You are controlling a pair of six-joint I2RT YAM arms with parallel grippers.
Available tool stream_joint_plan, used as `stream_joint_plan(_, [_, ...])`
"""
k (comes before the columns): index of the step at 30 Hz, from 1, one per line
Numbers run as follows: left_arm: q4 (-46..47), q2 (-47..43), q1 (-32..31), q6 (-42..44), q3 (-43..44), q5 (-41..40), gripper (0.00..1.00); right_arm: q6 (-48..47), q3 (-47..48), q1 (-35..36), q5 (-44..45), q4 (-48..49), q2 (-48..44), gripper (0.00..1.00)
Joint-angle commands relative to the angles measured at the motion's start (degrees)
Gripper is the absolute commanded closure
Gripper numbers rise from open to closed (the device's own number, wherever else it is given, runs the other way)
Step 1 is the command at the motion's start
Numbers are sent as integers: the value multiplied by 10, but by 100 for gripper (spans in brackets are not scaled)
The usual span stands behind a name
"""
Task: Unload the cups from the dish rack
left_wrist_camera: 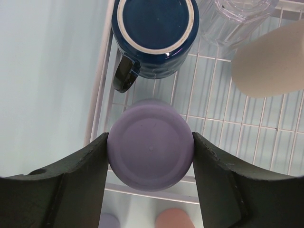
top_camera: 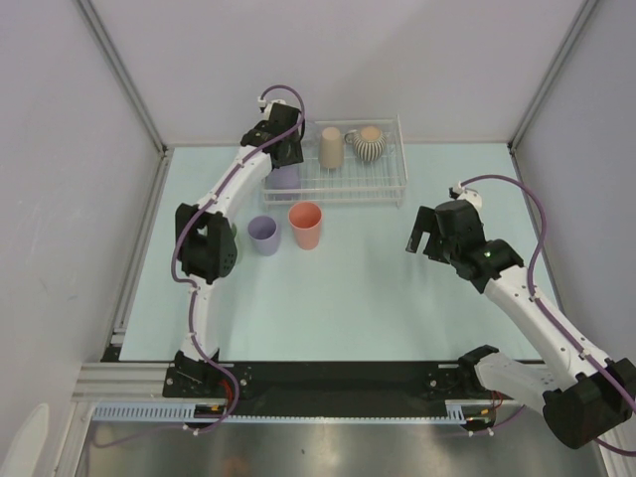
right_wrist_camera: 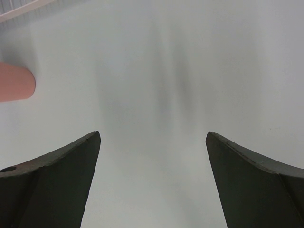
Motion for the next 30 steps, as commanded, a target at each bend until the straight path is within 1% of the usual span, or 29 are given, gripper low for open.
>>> stream_joint_plan(1, [19,-50,-6,-1,-3,-11,100,10,-4,-1,0,18,-6,0])
stream_joint_plan(16, [14,-135,-18,8,8,-12,100,12,3,2,-21,22,-16,0])
stream_joint_plan(23, [10,-155,-21,5,8,-3,100,11,3,2,-26,21,-27,0])
stream_joint_plan(27, [9,-164,-21,-5,4,15,100,10,1,2,-27,19,-31,0])
stream_joint_plan(30, [34,-193,-21,-21,-20,53,100,7,2,3,-29,20,-34,0])
